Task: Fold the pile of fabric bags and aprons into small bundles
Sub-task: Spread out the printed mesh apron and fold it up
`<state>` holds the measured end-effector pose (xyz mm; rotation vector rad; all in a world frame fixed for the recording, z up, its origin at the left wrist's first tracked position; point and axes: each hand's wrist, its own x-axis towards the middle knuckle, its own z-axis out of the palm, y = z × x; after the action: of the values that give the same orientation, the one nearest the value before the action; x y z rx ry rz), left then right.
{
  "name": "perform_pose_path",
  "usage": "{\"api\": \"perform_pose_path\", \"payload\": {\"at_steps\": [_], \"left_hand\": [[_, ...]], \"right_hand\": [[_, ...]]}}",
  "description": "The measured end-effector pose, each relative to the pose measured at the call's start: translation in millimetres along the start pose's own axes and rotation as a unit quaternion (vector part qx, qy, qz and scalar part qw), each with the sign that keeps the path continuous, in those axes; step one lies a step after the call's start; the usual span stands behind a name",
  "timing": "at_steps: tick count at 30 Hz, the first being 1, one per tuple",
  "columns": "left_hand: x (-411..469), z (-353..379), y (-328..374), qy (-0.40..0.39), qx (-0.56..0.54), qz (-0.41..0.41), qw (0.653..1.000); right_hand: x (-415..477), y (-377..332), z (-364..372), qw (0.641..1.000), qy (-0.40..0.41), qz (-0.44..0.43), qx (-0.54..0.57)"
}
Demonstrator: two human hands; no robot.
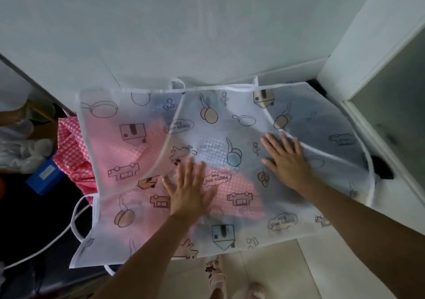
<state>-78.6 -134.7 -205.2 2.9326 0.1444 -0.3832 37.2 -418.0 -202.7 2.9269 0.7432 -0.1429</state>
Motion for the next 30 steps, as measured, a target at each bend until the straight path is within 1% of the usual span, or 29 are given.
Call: {"api": "perform_pose_path", "payload": {"at_steps": [2,3,5,6,7,8,9,10,11,12,13,14,16,17,20,22,24,26,27,29,30], "left_hand": [[-6.7,-0.1,-12.7,0.009,-0.023,-0.06,0.998],[-10.5,0.0,-21.4,0.014,-0.038,-0.093,0.995],[-21.5,-1.9,-32.9,0.025,-0.068,-0.135,0.988],[-26.0,-2.0,-38.9,0.026,-0.08,-0.145,0.986],[-31.3,-3.3,-41.9,0.024,-0.087,-0.151,0.984],[-33.0,-3.3,-44.4,0.019,-0.089,-0.153,0.984],[-36.2,-3.3,-44.9,0.015,-0.089,-0.156,0.984],[-36.2,-3.6,-45.3,0.012,-0.091,-0.158,0.983],[-35.7,-4.4,-45.1,0.008,-0.094,-0.161,0.982],[-35.5,-5.3,-44.1,0.006,-0.096,-0.164,0.982],[-35.7,-6.8,-42.7,0.004,-0.097,-0.166,0.981],[-35.5,-8.4,-41.7,0.002,-0.099,-0.166,0.981],[-36.3,-10.8,-40.7,-0.007,-0.105,-0.164,0.981],[-37.7,-11.8,-40.6,-0.013,-0.104,-0.163,0.981],[-37.8,-19.4,-43.5,-0.041,-0.125,-0.149,0.98],[-44.0,-23.9,-45.9,-0.05,-0.131,-0.108,0.984],[-64.9,-24.2,-47.4,-0.084,-0.085,-0.026,0.993],[-92.6,-15.5,-52.0,-0.117,-0.024,0.071,0.99],[-106.5,-9.3,-55.8,-0.12,-0.003,0.107,0.987],[-124.7,1.3,-70.4,-0.117,0.057,0.137,0.982],[-131.4,4.9,-77.6,-0.121,0.079,0.128,0.981]], "right_hand": [[-11.6,35.8,-0.1,0.994,-0.04,0.097,0.011],[-14.3,47.2,1.7,0.986,-0.054,0.151,0.035],[-24.2,63.0,-2.1,0.955,-0.089,0.258,0.115],[-26.7,66.9,-4.3,0.941,-0.102,0.287,0.146],[-30.5,66.8,-7.6,0.937,-0.092,0.296,0.157],[-33.0,61.7,-12.2,0.944,-0.061,0.286,0.156],[-39.7,49.2,-17.4,0.956,-0.02,0.252,0.15],[-45.7,31.0,-20.9,0.97,0.019,0.191,0.15],[-55.6,8.1,-22.6,0.979,0.055,0.113,0.161],[-69.5,-18.6,-21.7,0.981,0.077,0.026,0.177],[-86.2,-48.1,-18.6,0.976,0.078,-0.054,0.197],[-102.6,-76.3,-15.6,0.968,0.066,-0.111,0.213],[-127.8,-117.3,1.8,0.959,0.044,-0.171,0.224],[-135.0,-130.8,12.3,0.959,0.045,-0.172,0.221],[-138.6,-147.8,34.7,0.973,0.032,-0.125,0.191],[-136.8,-150.1,38.7,0.978,0.039,-0.11,0.173],[-134.6,-150.9,41.2,0.977,0.075,-0.102,0.171],[-134.4,-149.4,39.4,0.979,0.084,-0.104,0.155],[-135.7,-147.6,38.4,0.98,0.089,-0.11,0.14],[-139.2,-143.5,37.1,0.98,0.085,-0.123,0.133],[-142.1,-140.8,36.9,0.981,0.076,-0.122,0.13]]}}
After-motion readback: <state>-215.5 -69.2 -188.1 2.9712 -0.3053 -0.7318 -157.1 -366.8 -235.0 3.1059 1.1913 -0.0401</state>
